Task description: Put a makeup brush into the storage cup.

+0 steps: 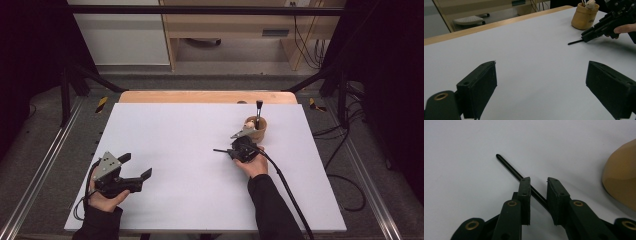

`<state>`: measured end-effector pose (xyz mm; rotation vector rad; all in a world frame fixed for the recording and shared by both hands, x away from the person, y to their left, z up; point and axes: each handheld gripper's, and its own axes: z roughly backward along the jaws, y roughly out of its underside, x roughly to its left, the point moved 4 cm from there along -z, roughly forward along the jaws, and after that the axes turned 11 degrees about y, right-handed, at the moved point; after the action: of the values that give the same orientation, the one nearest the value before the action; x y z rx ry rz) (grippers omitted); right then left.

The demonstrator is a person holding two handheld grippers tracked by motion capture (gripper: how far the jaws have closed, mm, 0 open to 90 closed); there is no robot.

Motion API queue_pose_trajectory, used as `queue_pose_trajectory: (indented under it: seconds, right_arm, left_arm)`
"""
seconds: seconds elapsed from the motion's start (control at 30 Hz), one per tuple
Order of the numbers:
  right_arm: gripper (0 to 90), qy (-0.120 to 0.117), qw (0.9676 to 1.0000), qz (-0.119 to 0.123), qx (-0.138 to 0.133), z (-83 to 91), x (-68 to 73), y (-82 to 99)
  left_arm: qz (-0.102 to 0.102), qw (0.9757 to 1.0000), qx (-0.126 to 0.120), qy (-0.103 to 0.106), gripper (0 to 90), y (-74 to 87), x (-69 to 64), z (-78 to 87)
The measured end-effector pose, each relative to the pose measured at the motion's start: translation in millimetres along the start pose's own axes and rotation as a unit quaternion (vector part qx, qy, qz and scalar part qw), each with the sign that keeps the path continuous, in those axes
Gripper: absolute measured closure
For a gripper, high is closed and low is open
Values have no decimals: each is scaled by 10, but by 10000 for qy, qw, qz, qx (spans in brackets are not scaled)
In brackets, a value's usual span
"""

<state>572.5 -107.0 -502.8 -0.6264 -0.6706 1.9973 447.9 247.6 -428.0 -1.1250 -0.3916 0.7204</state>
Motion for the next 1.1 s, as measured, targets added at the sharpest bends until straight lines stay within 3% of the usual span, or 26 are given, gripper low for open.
queue_pose_trajectory:
  seconds: [0.33, 0.57, 0.8, 0.9, 1.1]
  right_arm:
    - [816, -98, 9997, -4, 202, 67, 39, 27]
    - [850, -203, 9995, 111, 194, 96, 54, 56]
    - [854, -229, 9994, -32, 243, 119, 56, 74]
    - [836, -192, 9993, 30, 306, 134, 55, 74]
    - [701, -225, 9997, 6, 139, 254, -18, 9]
  left_arm:
    - [1, 10000, 8, 11, 88, 2, -4, -6]
    - [-5, 10000, 16, 10, 89, 4, -6, -10]
    - [0, 10000, 17, 7, 89, 6, -4, -9]
    - [-9, 10000, 19, 9, 88, 5, -8, -10]
    - [-8, 10000, 18, 13, 89, 4, -8, -9]
